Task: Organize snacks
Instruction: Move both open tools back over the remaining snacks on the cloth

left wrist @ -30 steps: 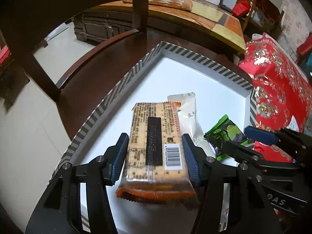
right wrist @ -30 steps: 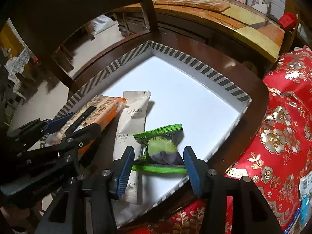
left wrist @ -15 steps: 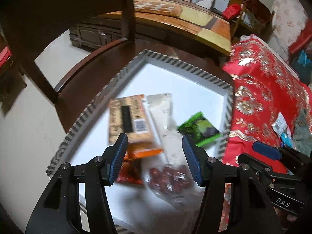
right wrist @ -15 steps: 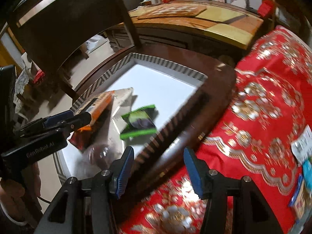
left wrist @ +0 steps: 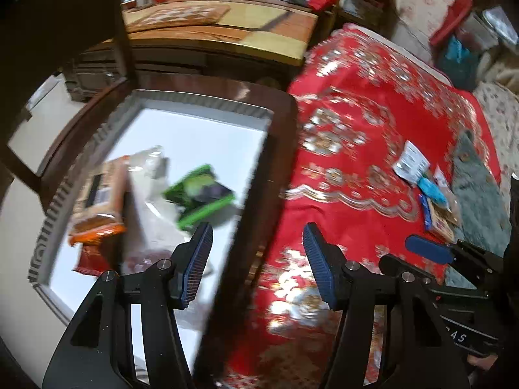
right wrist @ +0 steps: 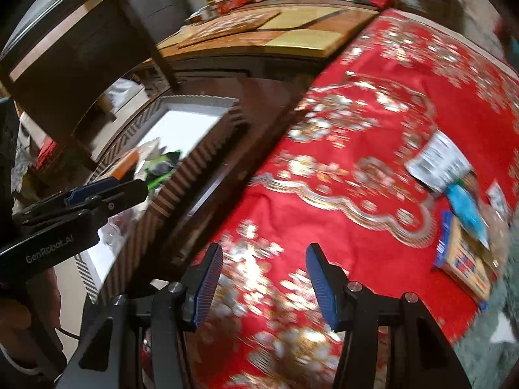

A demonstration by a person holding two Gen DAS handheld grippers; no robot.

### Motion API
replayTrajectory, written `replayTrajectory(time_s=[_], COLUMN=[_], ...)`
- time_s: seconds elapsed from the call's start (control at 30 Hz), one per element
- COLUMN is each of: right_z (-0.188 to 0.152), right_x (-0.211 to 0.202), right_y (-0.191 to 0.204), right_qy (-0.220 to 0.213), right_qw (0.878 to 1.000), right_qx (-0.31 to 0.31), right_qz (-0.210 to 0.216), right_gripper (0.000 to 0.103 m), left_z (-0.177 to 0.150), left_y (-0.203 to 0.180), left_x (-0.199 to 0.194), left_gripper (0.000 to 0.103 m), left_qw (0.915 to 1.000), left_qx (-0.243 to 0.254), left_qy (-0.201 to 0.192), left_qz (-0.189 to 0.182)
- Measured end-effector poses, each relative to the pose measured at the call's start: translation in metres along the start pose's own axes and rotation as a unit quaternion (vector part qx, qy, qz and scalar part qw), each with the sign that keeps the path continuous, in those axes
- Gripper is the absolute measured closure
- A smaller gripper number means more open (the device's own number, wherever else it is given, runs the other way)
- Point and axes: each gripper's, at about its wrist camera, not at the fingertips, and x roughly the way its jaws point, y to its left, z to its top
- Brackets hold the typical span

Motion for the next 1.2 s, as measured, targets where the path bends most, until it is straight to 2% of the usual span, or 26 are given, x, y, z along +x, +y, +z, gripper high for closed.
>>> replayTrajectory(time_s=[0.3,0.5,0.67,1.0,1.2], right_z=[-0.033,-0.053,-0.062,-0.05,-0.033], right_x=[-0.025,-0.038,-0.049,-0.06,-0.061], right_y=[-0.07,-0.128,-0.161,-0.189,-0.216], right_qy=[-0.015,-0.017,-0.025,-0.045,-0.057], right_qw=[0.997,0.99,0.984,0.98,0.974], right_qx=[0.073,0.13,0.166,0.183,0.202], right_qz=[-0.028,-0.053,-0.06,-0.066,-0.079], right_gripper=[0.051,0.05,0.05,0.049,0.041], left_z=[-0.006,-0.006,-0.003,-0.001,0.004], left_y=[-0.047,-0.07,-0.09,-0.134,-0.151], left_x=[0.013,0.027,0.035,0.05,0.055], left_gripper=[0.045,0.045,0.045,0.045,0.045], left_qw=[0.9988,0.9971,0.9953,0.9896,0.9872], left_qx=[0.039,0.051,0.066,0.102,0.114], left_qy=[0.019,0.039,0.048,0.066,0.07], left_qz=[-0.023,-0.04,-0.053,-0.077,-0.086])
